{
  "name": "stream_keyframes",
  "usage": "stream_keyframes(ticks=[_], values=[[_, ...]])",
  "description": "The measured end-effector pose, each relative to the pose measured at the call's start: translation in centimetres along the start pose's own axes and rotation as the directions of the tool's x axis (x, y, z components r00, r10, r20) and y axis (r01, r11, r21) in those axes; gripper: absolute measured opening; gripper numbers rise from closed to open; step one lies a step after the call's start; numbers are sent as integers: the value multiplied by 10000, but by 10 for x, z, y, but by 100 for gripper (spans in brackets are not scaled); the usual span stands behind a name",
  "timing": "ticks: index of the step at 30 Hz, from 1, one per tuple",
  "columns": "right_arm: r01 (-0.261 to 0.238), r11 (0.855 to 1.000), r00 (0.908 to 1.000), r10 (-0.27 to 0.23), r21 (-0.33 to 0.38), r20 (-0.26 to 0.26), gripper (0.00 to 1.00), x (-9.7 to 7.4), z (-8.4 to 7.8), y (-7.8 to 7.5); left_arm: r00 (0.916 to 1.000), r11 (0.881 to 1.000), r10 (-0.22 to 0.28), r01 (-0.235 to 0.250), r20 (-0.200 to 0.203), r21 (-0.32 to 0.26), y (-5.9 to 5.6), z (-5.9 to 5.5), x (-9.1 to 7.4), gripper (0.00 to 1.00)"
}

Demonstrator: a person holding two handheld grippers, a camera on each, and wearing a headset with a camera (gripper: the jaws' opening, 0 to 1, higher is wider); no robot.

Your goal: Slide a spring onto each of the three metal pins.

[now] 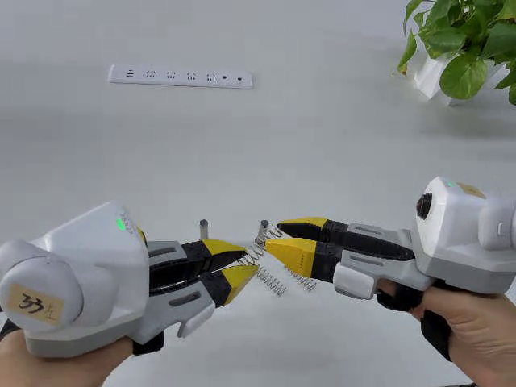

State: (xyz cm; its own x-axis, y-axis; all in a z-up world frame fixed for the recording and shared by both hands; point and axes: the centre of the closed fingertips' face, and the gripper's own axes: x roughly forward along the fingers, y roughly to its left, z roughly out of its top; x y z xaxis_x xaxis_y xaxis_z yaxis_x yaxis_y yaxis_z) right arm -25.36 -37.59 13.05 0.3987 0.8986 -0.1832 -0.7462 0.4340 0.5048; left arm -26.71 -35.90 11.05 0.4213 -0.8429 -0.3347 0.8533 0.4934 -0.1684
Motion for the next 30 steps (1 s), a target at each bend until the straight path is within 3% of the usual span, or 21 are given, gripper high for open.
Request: stream_keyframes(ticks=[15,30], values=[[-216,9985,9996,205,496,215,8,-1,3,6,9997,9998,-200,201,168,-48,-5,4,2,7],[-311,9995,9995,311,-4,23,6,1,3,15,9994,9994,-326,327,132,-67,-8,3,3,7]])
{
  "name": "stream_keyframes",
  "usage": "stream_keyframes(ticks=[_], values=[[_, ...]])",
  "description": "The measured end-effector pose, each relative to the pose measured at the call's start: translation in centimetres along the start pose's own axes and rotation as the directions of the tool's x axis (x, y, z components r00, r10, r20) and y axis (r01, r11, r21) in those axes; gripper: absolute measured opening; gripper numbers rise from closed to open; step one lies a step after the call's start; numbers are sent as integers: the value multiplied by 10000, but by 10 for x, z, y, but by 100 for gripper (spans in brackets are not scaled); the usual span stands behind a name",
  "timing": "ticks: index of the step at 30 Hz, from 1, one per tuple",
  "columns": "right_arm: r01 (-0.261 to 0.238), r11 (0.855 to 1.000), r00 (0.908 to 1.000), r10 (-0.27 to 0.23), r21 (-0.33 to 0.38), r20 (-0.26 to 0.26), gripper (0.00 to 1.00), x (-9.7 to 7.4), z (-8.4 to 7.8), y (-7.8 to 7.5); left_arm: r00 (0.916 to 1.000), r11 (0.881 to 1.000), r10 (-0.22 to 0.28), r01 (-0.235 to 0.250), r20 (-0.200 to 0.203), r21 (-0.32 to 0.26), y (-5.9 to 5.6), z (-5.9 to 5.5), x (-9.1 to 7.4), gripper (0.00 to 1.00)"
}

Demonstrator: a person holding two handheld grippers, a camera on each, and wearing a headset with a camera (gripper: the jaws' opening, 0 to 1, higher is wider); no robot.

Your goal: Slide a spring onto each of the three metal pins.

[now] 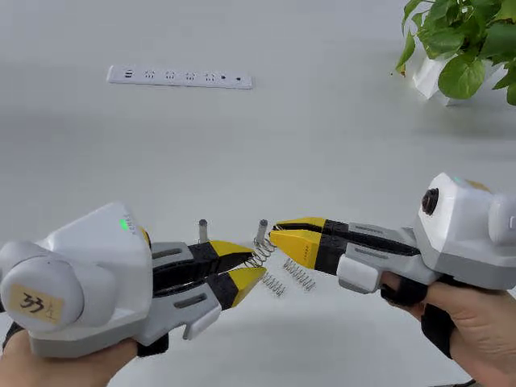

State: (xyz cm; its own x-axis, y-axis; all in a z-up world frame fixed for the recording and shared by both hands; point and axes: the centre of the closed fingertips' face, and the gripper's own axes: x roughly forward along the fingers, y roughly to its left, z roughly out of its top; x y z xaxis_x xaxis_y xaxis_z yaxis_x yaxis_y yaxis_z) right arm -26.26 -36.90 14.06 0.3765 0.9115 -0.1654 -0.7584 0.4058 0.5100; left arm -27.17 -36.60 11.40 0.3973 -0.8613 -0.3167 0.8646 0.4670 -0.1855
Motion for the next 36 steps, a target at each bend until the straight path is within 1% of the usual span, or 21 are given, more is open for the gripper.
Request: stream_keyframes(ticks=[7,15,21,24,26,31,34,36], values=[[-36,9990,9996,23,-440,-285,6,0,1,2,9999,9997,-156,156,-24,-195,-2,-2,1,7],[-84,9946,9978,16,-1032,-657,6,1,0,3,9996,9996,-240,237,-128,-180,-4,-4,3,7],[-169,9888,9957,32,-1482,-925,6,3,0,7,9993,9996,-272,269,-238,-130,-5,-7,4,7],[-193,9832,9935,-16,-1813,-1141,6,3,-1,8,9992,9995,-288,285,-276,-126,-5,-8,4,7],[-221,9806,9923,-22,-1949,-1238,6,3,-1,7,9991,9995,-300,297,-300,-118,-5,-8,4,7],[-337,9639,9853,-122,-2641,-1704,6,5,-3,11,9986,9993,-364,359,-382,-138,-7,-11,6,7],[-442,9510,9800,-182,-3060,-1982,6,6,-5,14,9982,9991,-409,406,-431,-73,-7,-12,6,7],[-478,9475,9779,-202,-3163,-2083,6,6,-5,15,9982,9991,-416,415,-438,-33,-7,-12,6,7]])
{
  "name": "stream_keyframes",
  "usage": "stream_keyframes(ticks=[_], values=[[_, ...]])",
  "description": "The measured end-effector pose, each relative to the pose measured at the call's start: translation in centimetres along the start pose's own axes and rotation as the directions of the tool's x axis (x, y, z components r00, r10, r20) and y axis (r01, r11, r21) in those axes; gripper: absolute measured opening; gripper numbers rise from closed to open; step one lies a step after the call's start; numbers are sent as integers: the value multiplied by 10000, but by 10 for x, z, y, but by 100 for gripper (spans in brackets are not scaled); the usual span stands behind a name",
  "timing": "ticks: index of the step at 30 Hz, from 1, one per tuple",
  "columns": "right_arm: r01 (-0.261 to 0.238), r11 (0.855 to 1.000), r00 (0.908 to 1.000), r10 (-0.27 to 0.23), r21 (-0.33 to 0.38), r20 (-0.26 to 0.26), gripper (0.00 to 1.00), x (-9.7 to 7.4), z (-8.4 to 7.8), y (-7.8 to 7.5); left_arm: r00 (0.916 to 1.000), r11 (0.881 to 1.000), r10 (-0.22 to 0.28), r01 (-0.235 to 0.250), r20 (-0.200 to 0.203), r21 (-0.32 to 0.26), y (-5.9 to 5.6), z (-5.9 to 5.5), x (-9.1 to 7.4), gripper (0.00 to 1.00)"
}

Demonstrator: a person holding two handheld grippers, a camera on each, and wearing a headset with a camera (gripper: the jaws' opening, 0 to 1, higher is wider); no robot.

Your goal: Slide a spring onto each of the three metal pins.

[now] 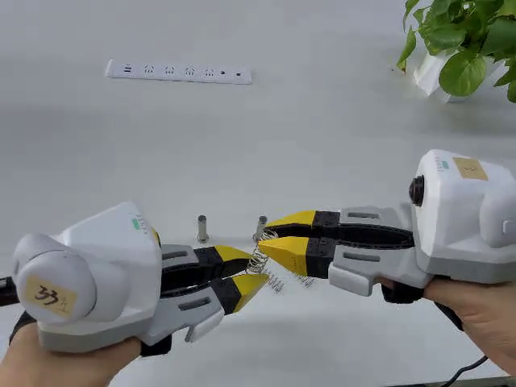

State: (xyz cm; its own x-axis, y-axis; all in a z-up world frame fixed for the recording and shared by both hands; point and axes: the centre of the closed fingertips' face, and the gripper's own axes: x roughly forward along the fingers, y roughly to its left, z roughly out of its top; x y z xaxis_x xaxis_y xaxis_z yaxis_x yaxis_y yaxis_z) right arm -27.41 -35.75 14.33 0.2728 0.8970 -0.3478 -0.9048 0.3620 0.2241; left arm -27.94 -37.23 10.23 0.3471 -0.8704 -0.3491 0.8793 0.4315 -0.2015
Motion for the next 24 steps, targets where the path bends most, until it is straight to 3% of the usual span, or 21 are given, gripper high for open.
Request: stream_keyframes(ticks=[14,17,22,24], values=[[-455,9978,9965,419,-483,-725,7,-5,1,1,9997,9996,-178,175,172,206,-3,3,-1,6],[-598,9970,9933,546,-489,-1017,17,-7,0,1,9995,9994,-232,227,196,246,-4,4,0,6],[-1293,9858,9783,1093,-1067,-1761,20,-12,6,3,9993,9990,-321,315,199,322,-5,4,0,6],[-1843,9746,9640,1540,-1274,-2170,22,-13,9,6,9991,9988,-357,349,214,346,-5,5,0,6]])
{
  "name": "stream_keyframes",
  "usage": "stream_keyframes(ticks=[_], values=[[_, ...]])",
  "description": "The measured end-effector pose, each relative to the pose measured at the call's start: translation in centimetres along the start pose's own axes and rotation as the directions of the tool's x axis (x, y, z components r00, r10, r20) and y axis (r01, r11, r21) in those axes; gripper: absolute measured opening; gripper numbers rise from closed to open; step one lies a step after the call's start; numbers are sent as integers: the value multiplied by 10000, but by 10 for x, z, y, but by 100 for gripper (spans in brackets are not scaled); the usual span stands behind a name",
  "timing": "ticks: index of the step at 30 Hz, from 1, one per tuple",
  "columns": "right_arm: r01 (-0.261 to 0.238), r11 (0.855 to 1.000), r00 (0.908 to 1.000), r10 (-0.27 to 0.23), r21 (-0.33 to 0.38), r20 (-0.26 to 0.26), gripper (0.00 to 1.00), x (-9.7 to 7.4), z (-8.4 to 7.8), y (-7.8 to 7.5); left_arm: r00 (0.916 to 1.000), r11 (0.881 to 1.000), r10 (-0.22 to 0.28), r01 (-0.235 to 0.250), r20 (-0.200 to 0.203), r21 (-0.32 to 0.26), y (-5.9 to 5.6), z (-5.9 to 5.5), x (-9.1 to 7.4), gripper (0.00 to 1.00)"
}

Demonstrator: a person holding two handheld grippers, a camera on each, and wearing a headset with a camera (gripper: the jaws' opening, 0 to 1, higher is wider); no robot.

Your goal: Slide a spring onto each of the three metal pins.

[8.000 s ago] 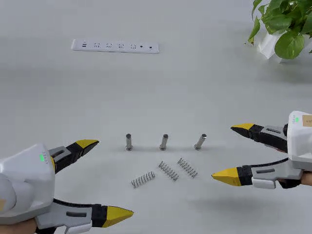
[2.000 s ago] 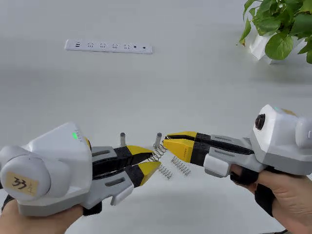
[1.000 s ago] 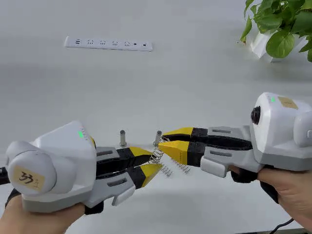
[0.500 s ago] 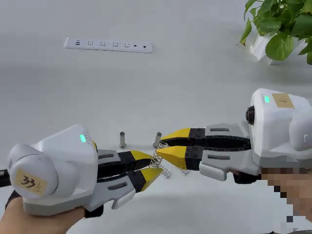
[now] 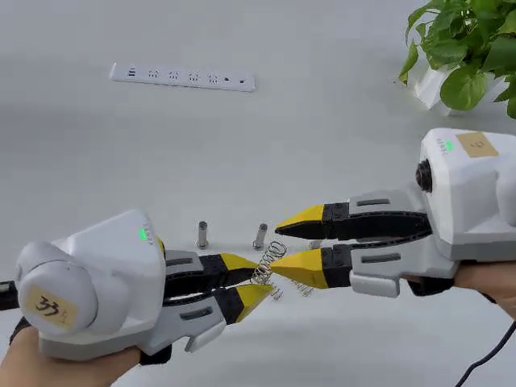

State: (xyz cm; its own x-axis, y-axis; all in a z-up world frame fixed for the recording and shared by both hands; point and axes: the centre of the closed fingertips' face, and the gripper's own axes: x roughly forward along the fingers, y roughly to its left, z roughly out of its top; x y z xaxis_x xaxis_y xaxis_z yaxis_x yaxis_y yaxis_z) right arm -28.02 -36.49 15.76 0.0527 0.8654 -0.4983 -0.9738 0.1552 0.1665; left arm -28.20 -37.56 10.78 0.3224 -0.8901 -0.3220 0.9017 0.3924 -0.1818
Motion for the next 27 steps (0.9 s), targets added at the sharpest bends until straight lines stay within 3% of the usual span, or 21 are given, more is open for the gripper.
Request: stream_keyframes(ticks=[3,6,11,12,13,14,19,24,27], values=[[-564,9948,9931,470,-850,-1078,25,2,-5,1,10000,10000,-46,47,-25,85,0,0,0,6],[-1312,9802,9751,1006,-1483,-1976,24,7,-7,4,9999,9998,-112,113,-76,183,0,0,0,6],[-2389,9470,9287,1582,-2148,-3353,22,13,-13,8,9998,9995,-204,206,-81,232,-1,-1,1,6],[-2608,9384,9134,1639,-2265,-3726,21,14,-16,8,9997,9994,-225,227,-80,254,-2,-1,2,6],[-2757,9310,9052,1678,-2391,-3904,21,15,-17,8,9997,9994,-236,238,-77,269,-2,-1,2,6],[-3032,9204,8915,1825,-2468,-4145,20,16,-18,10,9996,9993,-258,260,-66,267,-2,-1,2,6],[-3725,8882,8435,2032,-2690,-4972,16,16,-27,10,9995,9991,-320,320,-8,288,-3,0,4,6],[-4050,8723,8189,2128,-2739,-5330,12,17,-28,10,9994,9990,-359,358,30,274,-4,-1,3,6],[-4163,8661,8087,2137,-2767,-5480,10,19,-30,8,9993,9990,-376,375,60,258,-4,-1,3,6]])
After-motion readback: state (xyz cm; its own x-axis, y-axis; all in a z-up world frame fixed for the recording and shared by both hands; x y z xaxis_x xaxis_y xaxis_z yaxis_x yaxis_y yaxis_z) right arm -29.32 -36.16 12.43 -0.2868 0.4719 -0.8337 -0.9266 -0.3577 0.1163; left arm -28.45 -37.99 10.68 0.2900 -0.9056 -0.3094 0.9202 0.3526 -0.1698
